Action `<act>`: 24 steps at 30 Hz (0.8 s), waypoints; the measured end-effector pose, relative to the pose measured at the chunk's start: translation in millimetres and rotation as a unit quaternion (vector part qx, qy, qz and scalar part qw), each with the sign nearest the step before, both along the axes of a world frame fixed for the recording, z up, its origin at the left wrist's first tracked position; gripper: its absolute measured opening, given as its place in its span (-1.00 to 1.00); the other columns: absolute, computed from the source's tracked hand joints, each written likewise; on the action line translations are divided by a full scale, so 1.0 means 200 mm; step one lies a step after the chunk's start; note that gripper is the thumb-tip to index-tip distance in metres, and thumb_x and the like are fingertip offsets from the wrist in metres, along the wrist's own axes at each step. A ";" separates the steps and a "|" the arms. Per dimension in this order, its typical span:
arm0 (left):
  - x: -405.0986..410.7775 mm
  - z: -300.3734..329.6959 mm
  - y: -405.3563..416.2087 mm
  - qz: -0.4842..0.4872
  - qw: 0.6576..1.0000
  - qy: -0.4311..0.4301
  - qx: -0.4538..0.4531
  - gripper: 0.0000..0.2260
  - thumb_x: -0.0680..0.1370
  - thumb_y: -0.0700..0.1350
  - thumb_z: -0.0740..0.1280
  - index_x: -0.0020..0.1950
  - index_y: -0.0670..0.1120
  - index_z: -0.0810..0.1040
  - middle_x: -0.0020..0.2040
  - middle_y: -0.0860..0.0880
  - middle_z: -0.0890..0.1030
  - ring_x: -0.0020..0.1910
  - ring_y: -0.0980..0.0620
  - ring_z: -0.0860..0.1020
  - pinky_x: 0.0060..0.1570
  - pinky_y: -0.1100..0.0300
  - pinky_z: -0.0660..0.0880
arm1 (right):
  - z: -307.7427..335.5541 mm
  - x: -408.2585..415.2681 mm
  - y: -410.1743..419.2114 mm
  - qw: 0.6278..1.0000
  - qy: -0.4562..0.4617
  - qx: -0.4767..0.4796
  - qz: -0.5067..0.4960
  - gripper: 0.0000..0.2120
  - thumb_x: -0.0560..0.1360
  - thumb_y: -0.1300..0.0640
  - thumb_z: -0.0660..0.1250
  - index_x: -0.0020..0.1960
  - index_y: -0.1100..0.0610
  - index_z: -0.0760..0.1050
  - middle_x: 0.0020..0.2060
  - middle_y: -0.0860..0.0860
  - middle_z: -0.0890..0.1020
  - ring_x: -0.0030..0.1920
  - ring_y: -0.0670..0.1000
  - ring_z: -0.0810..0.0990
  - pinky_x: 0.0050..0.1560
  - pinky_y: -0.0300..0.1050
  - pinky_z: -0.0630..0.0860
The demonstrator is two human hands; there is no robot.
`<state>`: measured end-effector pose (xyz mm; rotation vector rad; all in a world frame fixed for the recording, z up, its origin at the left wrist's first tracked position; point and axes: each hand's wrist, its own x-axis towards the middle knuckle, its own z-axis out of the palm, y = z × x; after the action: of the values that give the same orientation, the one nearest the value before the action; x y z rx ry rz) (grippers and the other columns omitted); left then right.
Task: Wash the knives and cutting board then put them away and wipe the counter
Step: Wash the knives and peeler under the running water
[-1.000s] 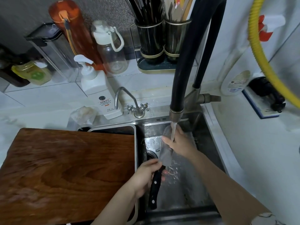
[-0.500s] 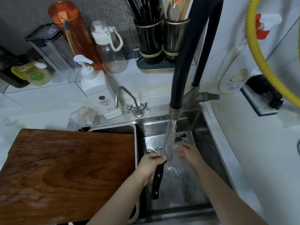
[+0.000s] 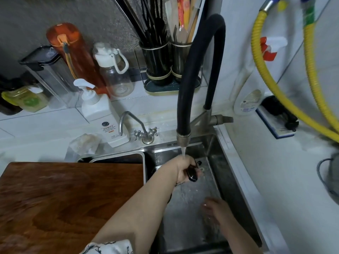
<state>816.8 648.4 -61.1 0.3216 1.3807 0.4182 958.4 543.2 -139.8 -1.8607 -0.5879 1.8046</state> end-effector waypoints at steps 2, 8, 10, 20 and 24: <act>0.01 -0.02 0.00 0.035 0.999 -0.019 -0.009 -0.78 0.63 -0.28 0.03 -0.18 -0.25 0.35 -0.33 -0.12 0.38 -0.69 0.10 0.35 -0.69 0.39 0.30 | 0.08 -0.04 0.03 0.998 0.042 0.016 -0.041 -0.74 0.51 0.31 0.26 0.18 0.36 0.49 -0.08 0.35 0.62 -0.09 0.25 0.56 -0.11 0.03 0.50; 0.00 -0.07 -0.14 0.042 0.993 0.094 0.062 -0.65 0.63 -0.17 0.09 -0.36 -0.17 0.34 -0.65 -0.03 0.35 -0.77 0.11 0.26 -0.69 0.47 0.16 | 0.23 -0.24 0.16 0.987 0.142 0.068 -0.036 -0.86 0.55 0.18 0.25 0.00 0.17 0.57 -0.37 -0.05 0.68 -0.29 -0.06 0.61 -0.06 -0.03 0.53; -0.04 -0.05 -0.20 0.046 0.987 0.131 0.076 -0.59 0.64 -0.05 0.08 -0.37 -0.16 0.39 -0.59 -0.06 0.38 -0.75 0.09 0.28 -0.67 0.44 0.20 | 0.22 -0.27 0.16 0.987 0.145 0.056 -0.036 -0.87 0.56 0.19 0.23 -0.07 0.19 0.54 -0.39 0.00 0.64 -0.32 -0.02 0.61 0.00 0.00 0.53; -0.33 0.05 -0.63 -0.280 0.745 0.499 0.343 -0.69 0.59 0.10 0.19 0.28 0.05 0.48 0.13 -0.02 0.60 0.10 -0.01 0.57 -0.03 0.17 0.48 | 0.09 -0.33 0.09 0.997 0.024 0.047 0.062 -0.90 0.55 0.26 0.21 -0.07 0.15 0.49 -0.17 0.09 0.60 -0.22 0.01 0.58 -0.23 -0.15 0.45; -0.46 0.03 -0.75 -0.269 0.722 0.527 0.359 -0.70 0.61 0.10 0.14 0.30 0.06 0.43 0.10 0.00 0.59 0.06 0.00 0.57 -0.04 0.16 0.44 | -0.05 -0.32 0.02 0.934 -0.191 0.118 0.278 -0.84 0.52 0.18 0.25 0.06 0.15 0.54 -0.07 0.08 0.59 -0.16 0.01 0.57 -0.26 -0.22 0.41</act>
<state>725.8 498.9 -55.3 1.7911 2.0554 0.2440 895.3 547.5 -149.4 -2.0136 -1.5352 1.5758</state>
